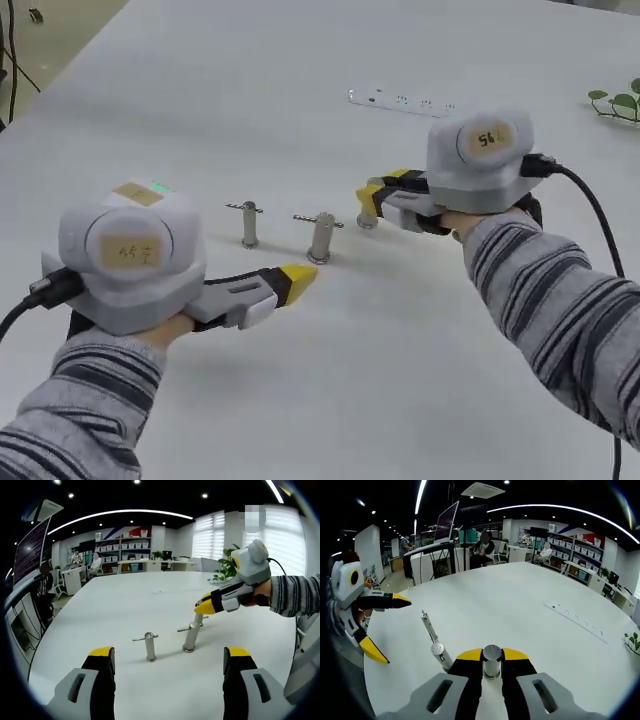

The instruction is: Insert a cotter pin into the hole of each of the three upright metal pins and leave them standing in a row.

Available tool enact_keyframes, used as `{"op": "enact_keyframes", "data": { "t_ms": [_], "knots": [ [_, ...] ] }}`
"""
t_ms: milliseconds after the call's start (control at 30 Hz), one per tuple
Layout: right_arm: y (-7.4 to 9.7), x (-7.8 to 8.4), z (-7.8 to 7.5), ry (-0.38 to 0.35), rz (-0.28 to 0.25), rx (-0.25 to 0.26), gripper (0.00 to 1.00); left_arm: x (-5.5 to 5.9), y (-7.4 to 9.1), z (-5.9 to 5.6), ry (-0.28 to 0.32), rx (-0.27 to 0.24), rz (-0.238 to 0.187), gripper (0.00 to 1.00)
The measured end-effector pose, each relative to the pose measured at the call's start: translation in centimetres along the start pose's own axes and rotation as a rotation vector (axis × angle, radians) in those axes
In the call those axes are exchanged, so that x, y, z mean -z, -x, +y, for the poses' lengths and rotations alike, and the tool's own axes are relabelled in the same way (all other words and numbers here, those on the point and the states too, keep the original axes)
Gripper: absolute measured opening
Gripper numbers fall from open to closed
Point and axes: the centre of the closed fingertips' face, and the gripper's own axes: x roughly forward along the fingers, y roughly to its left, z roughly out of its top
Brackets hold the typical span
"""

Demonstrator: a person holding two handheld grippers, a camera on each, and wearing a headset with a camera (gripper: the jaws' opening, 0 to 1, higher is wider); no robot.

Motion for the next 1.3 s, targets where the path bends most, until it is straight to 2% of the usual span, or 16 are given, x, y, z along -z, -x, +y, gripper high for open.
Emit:
{"op": "enact_keyframes", "data": {
  "t_ms": [400,633,667,867,1167,1300],
  "knots": [
    [2.7,1.1,2.6,-0.012,-0.011,-0.026,0.08,0.0,0.1,-0.4,-0.004,0.007,0.003,0.88],
    [3.3,1.7,4.4,-0.004,-0.006,-0.033,0.08,0.0,0.1,-0.5,-0.007,0.01,0.007,0.88],
    [3.3,1.7,4.2,-0.006,-0.006,-0.031,0.08,0.0,0.1,-0.5,-0.008,0.01,0.007,0.88],
    [3.5,2.2,5.1,-0.013,0.001,-0.013,0.08,0.0,0.1,-0.6,-0.01,0.011,0.007,0.88],
    [3.4,3.4,5.9,-0.079,0.018,0.056,0.08,0.0,0.0,-0.7,-0.012,0.014,0.01,0.88],
    [3.3,3.6,6.0,-0.109,0.016,0.072,0.08,0.1,0.0,-0.7,-0.008,0.016,0.011,0.88]
  ]
}}
